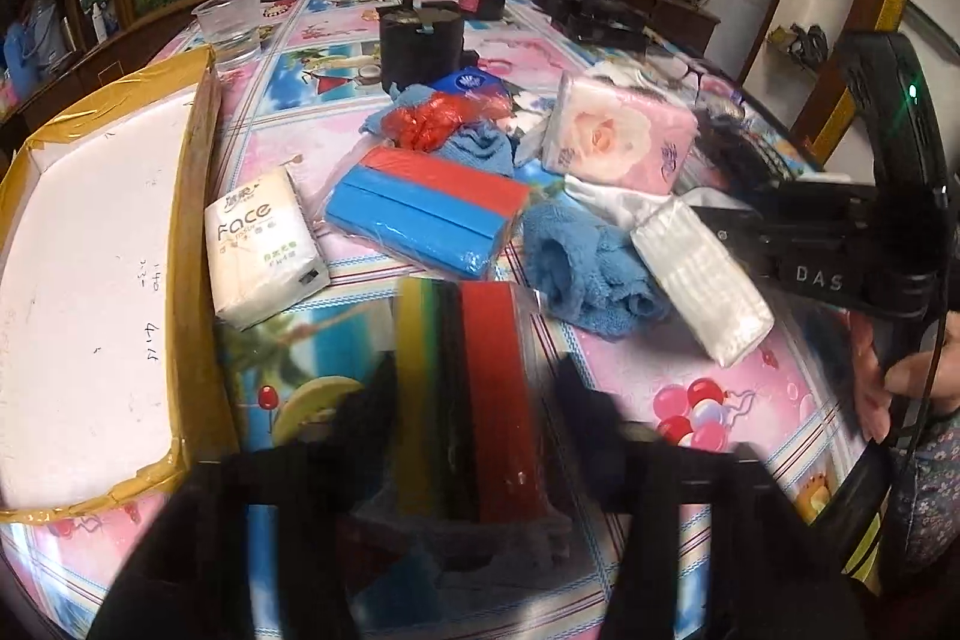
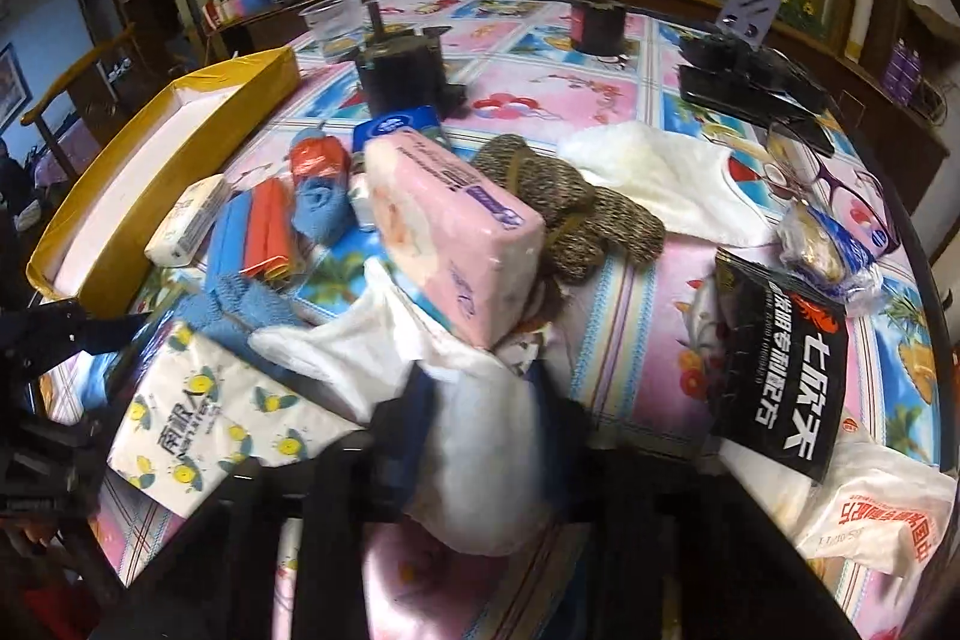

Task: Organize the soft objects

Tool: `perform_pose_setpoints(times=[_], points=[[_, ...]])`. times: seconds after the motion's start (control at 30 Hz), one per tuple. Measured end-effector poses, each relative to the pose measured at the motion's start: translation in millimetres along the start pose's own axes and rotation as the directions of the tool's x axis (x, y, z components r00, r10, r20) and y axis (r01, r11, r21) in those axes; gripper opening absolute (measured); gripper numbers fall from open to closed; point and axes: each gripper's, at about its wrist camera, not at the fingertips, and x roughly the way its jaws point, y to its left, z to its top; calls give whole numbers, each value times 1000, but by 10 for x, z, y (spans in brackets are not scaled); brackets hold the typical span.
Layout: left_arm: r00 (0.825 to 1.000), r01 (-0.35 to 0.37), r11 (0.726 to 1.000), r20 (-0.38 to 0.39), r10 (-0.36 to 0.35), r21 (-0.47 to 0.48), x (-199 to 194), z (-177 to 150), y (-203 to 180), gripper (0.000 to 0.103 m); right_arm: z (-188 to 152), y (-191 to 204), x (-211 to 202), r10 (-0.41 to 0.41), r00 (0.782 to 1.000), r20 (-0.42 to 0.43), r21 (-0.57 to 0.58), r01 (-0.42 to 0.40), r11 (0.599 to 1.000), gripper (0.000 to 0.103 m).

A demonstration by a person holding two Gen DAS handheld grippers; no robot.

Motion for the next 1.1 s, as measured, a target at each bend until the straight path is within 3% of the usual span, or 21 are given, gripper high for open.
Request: perform_pose_setpoints(times=[0.13,0.27,0.47,0.73,1.1], points=[[998,56,997,33,-54,-52,-54,-28,102,36,19,-117,-180,33,995,97,51,-38,998,19],[992,96,992,91,-89,-77,-150,-44,159,36,-1,-84,-555,99,954,283,34,-113,993,19],[988,111,989,117,-99,-96,-202,-55,188,36,-37,-58,-712,136,920,368,73,-175,982,19],[980,88,990,185,-66,-114,-478,-23,334,36,-23,163,-694,188,913,361,131,-249,960,20],[962,-1,965,264,72,-262,-993,1,1228,36,462,1069,-530,321,920,225,41,-338,940,20]])
